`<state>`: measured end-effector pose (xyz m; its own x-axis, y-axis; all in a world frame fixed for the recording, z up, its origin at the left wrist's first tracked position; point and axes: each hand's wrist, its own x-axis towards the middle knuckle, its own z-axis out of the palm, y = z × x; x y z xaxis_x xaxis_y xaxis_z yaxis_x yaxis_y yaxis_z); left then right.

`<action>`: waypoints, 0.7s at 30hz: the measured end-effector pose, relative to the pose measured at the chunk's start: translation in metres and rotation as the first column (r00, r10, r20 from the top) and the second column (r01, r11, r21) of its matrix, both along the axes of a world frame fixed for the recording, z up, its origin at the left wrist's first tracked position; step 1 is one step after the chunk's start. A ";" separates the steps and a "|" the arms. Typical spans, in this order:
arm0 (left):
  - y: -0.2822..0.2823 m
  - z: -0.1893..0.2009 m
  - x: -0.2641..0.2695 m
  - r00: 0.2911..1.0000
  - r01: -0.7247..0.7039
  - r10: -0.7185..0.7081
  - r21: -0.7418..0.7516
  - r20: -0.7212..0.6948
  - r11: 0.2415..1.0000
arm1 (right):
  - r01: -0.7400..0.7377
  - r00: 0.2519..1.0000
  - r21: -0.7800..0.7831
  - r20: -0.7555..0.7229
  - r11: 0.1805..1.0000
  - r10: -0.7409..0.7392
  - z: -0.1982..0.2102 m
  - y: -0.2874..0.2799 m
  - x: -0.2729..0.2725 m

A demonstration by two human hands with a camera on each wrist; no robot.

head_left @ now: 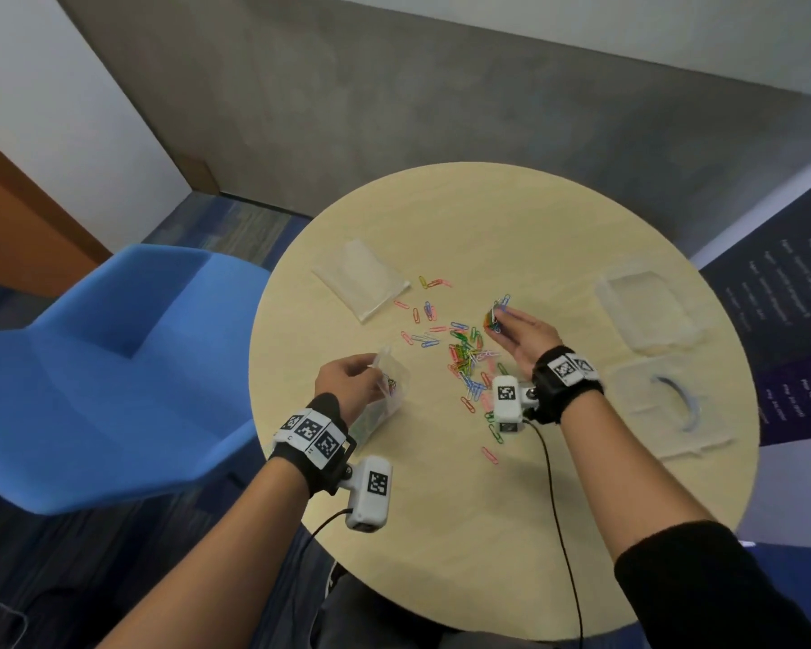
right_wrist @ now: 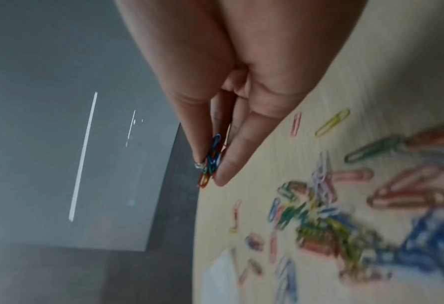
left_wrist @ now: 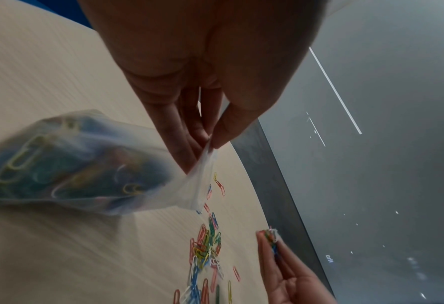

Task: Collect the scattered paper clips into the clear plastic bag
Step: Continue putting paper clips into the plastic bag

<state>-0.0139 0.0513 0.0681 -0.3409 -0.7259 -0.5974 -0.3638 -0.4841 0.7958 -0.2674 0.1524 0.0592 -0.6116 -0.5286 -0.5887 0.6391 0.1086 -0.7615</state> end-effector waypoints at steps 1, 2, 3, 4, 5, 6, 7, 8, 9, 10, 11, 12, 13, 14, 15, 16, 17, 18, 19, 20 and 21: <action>0.001 0.000 -0.002 1.000 0.004 -0.004 -0.001 -0.001 1.000 | -0.014 0.999 -0.053 0.047 0.999 0.016 0.010 0.004 0.010; 0.001 0.001 -0.004 1.000 0.007 -0.007 -0.002 -0.003 1.000 | -0.034 0.996 -0.102 0.078 0.994 0.042 0.018 0.006 0.022; 0.002 0.001 -0.006 1.000 0.008 -0.008 -0.003 -0.004 1.000 | -0.058 0.993 -0.141 0.093 0.988 0.072 0.024 0.007 0.032; 0.002 0.000 -0.008 1.000 0.009 -0.009 -0.002 -0.005 1.000 | -0.085 0.990 -0.167 0.101 0.982 0.103 0.030 0.007 0.043; 0.002 0.001 -0.011 1.000 0.011 -0.011 -0.003 -0.004 1.000 | -0.110 0.985 -0.183 0.108 0.977 0.131 0.032 0.006 0.054; 0.002 0.002 -0.013 1.000 0.015 -0.015 -0.004 -0.008 1.000 | -0.134 0.980 -0.192 0.118 0.972 0.158 0.034 0.004 0.064; 0.002 0.002 -0.015 1.000 0.020 -0.020 -0.004 -0.009 1.000 | -0.159 0.975 -0.192 0.124 0.968 0.185 0.034 0.002 0.073; 0.001 0.002 -0.016 1.000 0.026 -0.026 -0.005 -0.010 1.000 | -0.187 0.970 -0.188 0.123 0.964 0.212 0.033 0.000 0.082; 0.001 0.003 -0.018 0.999 0.032 -0.032 -0.007 -0.011 0.999 | -0.214 0.966 -0.172 0.107 0.962 0.234 0.030 -0.002 0.090; 0.001 0.002 -0.019 0.999 0.038 -0.038 -0.012 -0.015 0.999 | -0.240 0.965 -0.138 0.075 0.961 0.252 0.025 -0.005 0.097; 0.002 0.004 -0.020 0.999 0.046 -0.046 -0.020 -0.017 0.999 | -0.271 0.961 -0.082 0.025 0.959 0.274 0.019 -0.007 0.102; 0.002 0.004 -0.021 0.998 0.052 -0.052 -0.029 -0.021 0.998 | -0.307 0.951 -0.015 -0.033 0.952 0.306 0.014 -0.009 0.106; 0.001 0.004 -0.021 0.998 0.056 -0.057 -0.036 -0.023 0.998 | -0.351 0.930 0.057 -0.097 0.935 0.355 0.010 -0.011 0.109; 0.001 0.005 -0.021 0.998 0.061 -0.062 -0.040 -0.030 0.997 | -0.395 0.897 0.121 -0.162 0.911 0.411 0.009 -0.012 0.113; 0.000 0.007 -0.021 0.997 0.067 -0.068 -0.034 -0.034 0.997 | -0.435 0.853 0.179 -0.231 0.883 0.467 0.008 -0.013 0.115; 0.000 0.008 -0.021 0.997 0.074 -0.075 -0.028 -0.036 0.997 | -0.466 0.798 0.238 -0.303 0.852 0.521 0.008 -0.014 0.116; -0.001 0.008 -0.021 0.996 0.080 -0.081 -0.026 -0.037 0.996 | -0.483 0.723 0.321 -0.379 0.815 0.578 0.009 -0.016 0.118; -0.001 0.008 -0.021 0.995 0.095 -0.096 -0.031 -0.035 0.995 | -0.481 0.625 0.422 -0.450 0.768 0.638 0.010 -0.019 0.119; 0.000 0.008 -0.020 0.993 0.113 -0.115 -0.043 -0.032 0.993 | -0.463 0.520 0.524 -0.493 0.715 0.697 0.011 -0.022 0.120; 0.000 0.008 -0.020 0.991 0.132 -0.133 -0.058 -0.024 0.990 | -0.435 0.438 0.605 -0.506 0.668 0.743 0.013 -0.026 0.121; 0.000 0.008 -0.021 0.989 0.143 -0.145 -0.067 -0.021 0.987 | -0.422 0.392 0.653 -0.494 0.629 0.776 0.016 -0.030 0.122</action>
